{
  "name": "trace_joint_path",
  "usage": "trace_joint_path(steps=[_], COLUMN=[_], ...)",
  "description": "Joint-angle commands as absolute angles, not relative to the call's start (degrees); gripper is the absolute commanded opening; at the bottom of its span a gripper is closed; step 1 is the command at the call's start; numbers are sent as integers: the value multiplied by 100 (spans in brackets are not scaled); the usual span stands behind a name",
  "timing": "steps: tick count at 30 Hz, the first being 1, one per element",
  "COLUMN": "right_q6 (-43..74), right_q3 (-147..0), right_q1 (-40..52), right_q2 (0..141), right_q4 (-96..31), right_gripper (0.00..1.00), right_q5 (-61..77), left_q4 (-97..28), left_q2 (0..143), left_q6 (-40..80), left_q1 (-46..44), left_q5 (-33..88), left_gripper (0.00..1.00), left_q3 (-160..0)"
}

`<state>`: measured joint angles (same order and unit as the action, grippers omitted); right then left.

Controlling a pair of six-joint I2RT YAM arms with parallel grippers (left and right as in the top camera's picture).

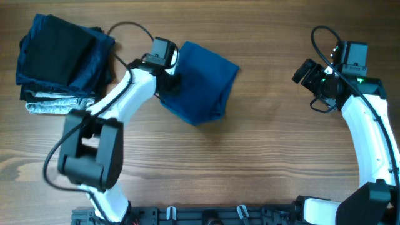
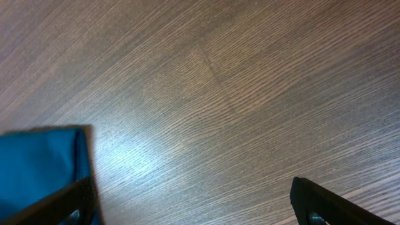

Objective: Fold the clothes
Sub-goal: 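Lift the shirt and place it on top of the clothes stack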

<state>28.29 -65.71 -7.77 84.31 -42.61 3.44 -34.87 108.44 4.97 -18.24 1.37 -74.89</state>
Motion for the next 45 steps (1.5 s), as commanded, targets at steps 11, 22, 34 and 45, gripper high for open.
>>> trace_joint_path(steps=[11, 22, 34, 45], right_q6=[2867, 2867, 2867, 2867], right_q3=[-6567, -6567, -6567, -6567], right_q1=[-775, -775, -775, -775], right_q2=[8468, 8468, 8468, 8468], right_q4=[-4248, -4248, -4248, -4248], right_gripper=[100, 100, 100, 100], right_q5=[410, 410, 410, 410], left_q4=[-4016, -3166, -2167, -2226], left_q2=[9758, 9758, 9778, 10884], left_q6=[-633, -2049, -2373, -578], left_q1=[-534, 436, 1999, 3109], left_q5=[-419, -602, 16, 1066], left_gripper=[4, 4, 4, 5], left_q3=[-8291, -8932, -8947, -8947])
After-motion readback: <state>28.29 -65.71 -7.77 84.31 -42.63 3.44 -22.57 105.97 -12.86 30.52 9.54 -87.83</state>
